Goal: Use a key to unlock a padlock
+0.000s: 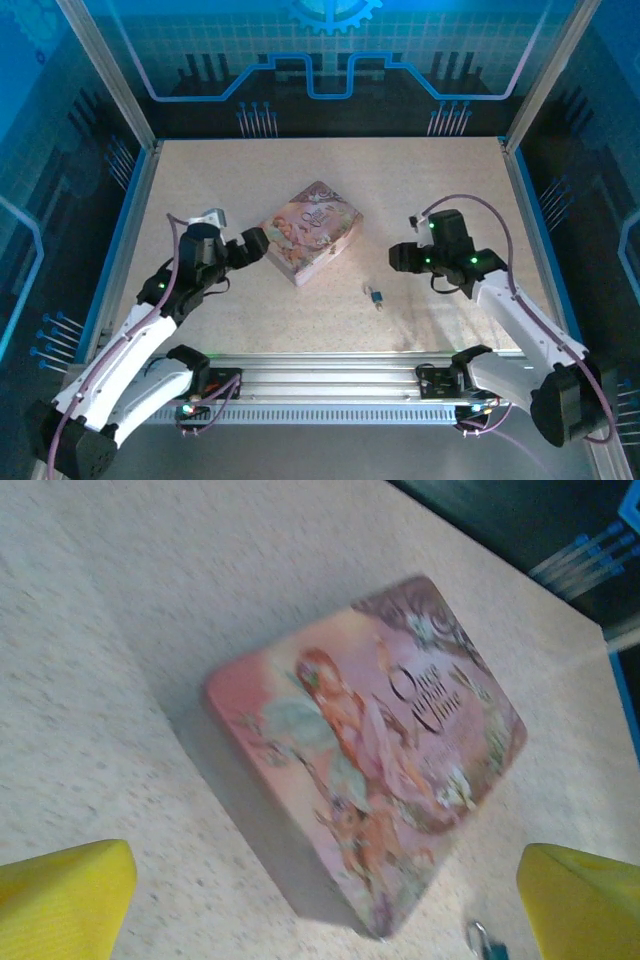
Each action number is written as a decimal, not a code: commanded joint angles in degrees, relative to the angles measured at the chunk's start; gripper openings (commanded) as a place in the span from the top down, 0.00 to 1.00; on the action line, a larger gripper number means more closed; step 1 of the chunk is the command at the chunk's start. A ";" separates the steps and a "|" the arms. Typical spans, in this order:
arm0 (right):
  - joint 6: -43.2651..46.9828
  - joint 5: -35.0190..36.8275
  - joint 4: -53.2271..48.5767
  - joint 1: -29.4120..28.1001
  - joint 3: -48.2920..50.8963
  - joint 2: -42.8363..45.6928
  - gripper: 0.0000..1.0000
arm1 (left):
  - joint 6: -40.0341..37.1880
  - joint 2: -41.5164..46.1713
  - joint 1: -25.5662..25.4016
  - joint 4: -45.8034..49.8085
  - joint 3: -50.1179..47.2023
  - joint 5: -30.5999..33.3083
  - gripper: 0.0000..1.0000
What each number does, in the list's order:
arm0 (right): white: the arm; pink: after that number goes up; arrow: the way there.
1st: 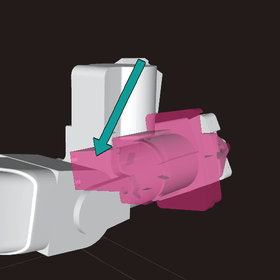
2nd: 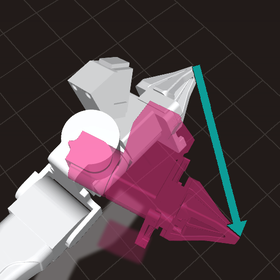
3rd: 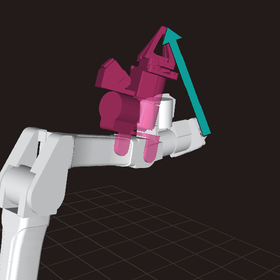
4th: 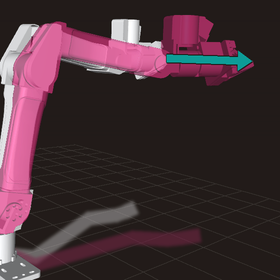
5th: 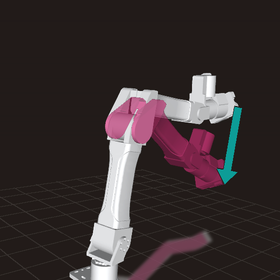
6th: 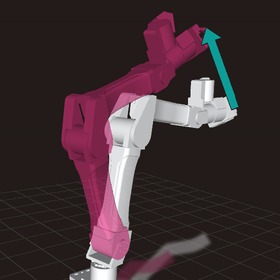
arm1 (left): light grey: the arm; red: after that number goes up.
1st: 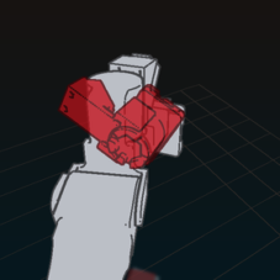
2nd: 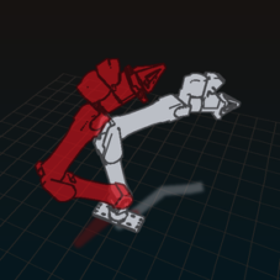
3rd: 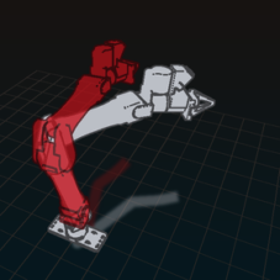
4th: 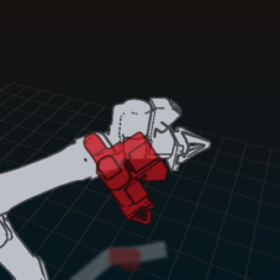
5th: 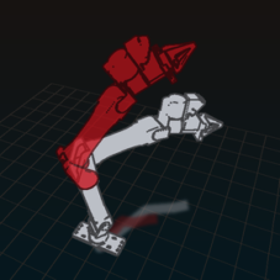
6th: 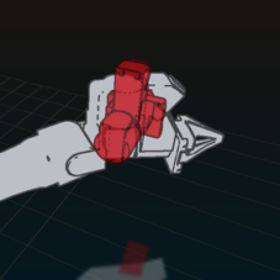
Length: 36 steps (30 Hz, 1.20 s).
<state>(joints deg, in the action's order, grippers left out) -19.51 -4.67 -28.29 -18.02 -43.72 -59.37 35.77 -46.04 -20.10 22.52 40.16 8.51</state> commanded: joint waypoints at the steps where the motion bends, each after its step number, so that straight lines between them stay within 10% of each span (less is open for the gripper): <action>1: 3.83 4.91 -0.46 2.58 -1.33 2.72 0.33 | -5.84 0.69 1.95 1.58 1.75 8.50 0.01; 7: 6.66 13.12 6.74 7.23 2.30 6.08 0.00 | -15.21 0.69 5.42 -8.94 -2.97 15.50 0.01; 15: 10.45 20.56 23.95 13.94 11.26 3.20 0.00 | -25.79 -2.81 10.89 -28.07 -12.26 19.29 0.01; 36: 18.88 6.25 63.03 15.12 19.50 -17.02 0.00 | -31.55 -21.62 14.28 -52.28 -21.49 10.17 0.01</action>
<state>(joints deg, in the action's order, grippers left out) -3.90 4.16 27.86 -3.68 -24.32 -75.05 6.37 -66.17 -6.79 -24.71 18.57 22.37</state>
